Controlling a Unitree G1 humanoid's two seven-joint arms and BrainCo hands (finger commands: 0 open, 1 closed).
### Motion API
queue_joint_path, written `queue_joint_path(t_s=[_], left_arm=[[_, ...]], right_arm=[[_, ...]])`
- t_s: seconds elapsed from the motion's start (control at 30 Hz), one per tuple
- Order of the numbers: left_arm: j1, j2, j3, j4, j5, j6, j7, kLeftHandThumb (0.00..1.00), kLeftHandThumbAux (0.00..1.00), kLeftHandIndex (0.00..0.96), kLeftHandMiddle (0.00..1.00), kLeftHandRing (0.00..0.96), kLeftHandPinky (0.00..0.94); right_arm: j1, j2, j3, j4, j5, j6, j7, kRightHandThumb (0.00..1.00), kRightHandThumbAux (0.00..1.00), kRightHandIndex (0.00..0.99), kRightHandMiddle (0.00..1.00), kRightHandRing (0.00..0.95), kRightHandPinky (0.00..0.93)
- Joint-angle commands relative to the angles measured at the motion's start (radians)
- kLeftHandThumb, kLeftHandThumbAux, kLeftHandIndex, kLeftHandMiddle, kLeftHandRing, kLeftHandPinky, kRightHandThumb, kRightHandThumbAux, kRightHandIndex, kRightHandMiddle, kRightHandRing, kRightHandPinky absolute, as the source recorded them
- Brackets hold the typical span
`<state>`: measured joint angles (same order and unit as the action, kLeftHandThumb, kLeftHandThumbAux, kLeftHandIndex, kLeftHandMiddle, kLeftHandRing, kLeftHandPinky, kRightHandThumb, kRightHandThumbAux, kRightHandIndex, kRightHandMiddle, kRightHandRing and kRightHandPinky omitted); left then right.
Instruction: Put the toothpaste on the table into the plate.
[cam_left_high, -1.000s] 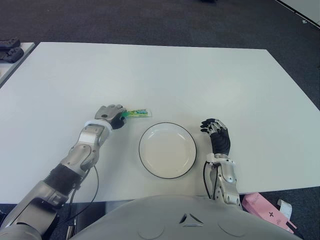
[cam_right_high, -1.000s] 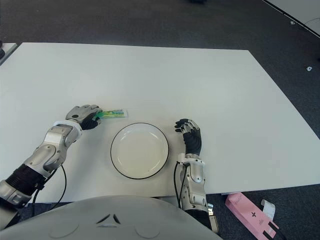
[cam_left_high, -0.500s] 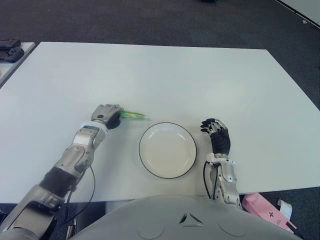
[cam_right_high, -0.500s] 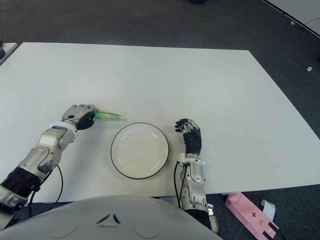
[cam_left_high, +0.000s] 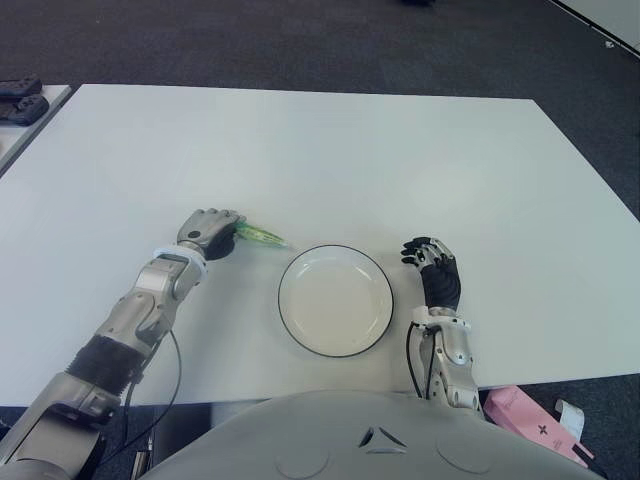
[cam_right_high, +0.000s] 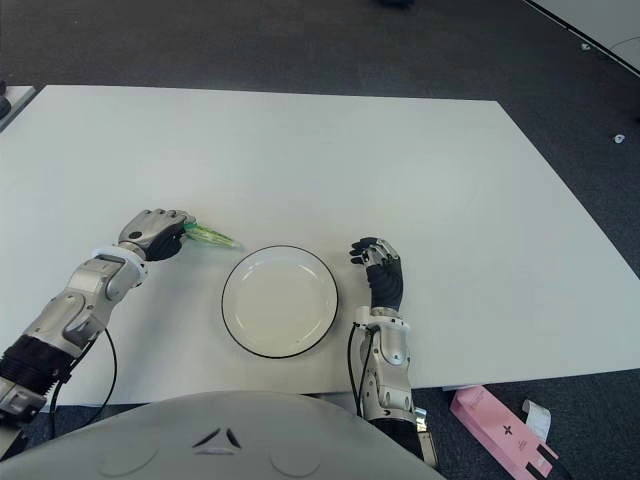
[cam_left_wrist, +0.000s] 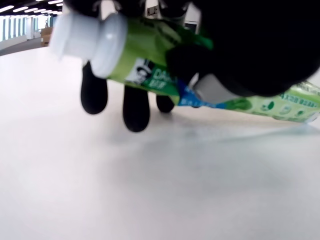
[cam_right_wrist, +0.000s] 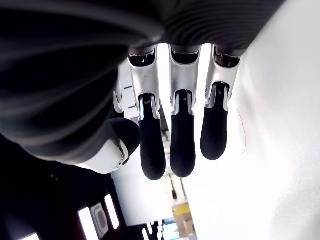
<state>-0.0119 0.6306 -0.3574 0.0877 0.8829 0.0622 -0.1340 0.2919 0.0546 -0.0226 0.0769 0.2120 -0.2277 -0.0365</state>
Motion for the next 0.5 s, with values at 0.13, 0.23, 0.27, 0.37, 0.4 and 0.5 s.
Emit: queue_joint_path(t_s=[0.13, 0.23, 0.27, 0.37, 0.4, 0.5], left_arm=[[0.056, 0.016, -0.011, 0.066, -0.017, -0.018, -0.004, 0.851, 0.671, 0.394, 0.517, 0.762, 0.599], [0.055, 0.018, -0.008, 0.073, -0.018, -0.024, 0.007, 0.851, 0.671, 0.393, 0.519, 0.761, 0.574], [0.055, 0.018, -0.007, 0.074, -0.018, -0.026, 0.009, 0.851, 0.671, 0.393, 0.519, 0.761, 0.568], [0.052, 0.025, 0.002, 0.078, -0.02, -0.033, 0.016, 0.852, 0.67, 0.394, 0.526, 0.768, 0.556], [0.051, 0.029, 0.01, 0.071, -0.023, -0.034, 0.016, 0.852, 0.67, 0.394, 0.527, 0.769, 0.555], [0.048, 0.04, 0.03, 0.044, -0.03, -0.03, 0.007, 0.853, 0.668, 0.398, 0.536, 0.776, 0.509]], right_arm=[[0.003, 0.039, -0.005, 0.035, -0.004, 0.031, -0.014, 0.703, 0.726, 0.43, 0.505, 0.492, 0.488], [0.003, 0.041, -0.006, 0.033, -0.002, 0.034, -0.016, 0.703, 0.726, 0.43, 0.504, 0.491, 0.487], [0.003, 0.041, -0.005, 0.033, -0.002, 0.034, -0.017, 0.704, 0.725, 0.43, 0.503, 0.491, 0.487], [0.003, 0.042, -0.004, 0.028, -0.003, 0.038, -0.02, 0.704, 0.725, 0.43, 0.502, 0.49, 0.486], [0.003, 0.042, -0.003, 0.026, -0.002, 0.038, -0.021, 0.704, 0.725, 0.43, 0.502, 0.489, 0.486], [-0.001, 0.043, -0.003, 0.029, -0.003, 0.035, -0.021, 0.703, 0.725, 0.43, 0.502, 0.489, 0.487]])
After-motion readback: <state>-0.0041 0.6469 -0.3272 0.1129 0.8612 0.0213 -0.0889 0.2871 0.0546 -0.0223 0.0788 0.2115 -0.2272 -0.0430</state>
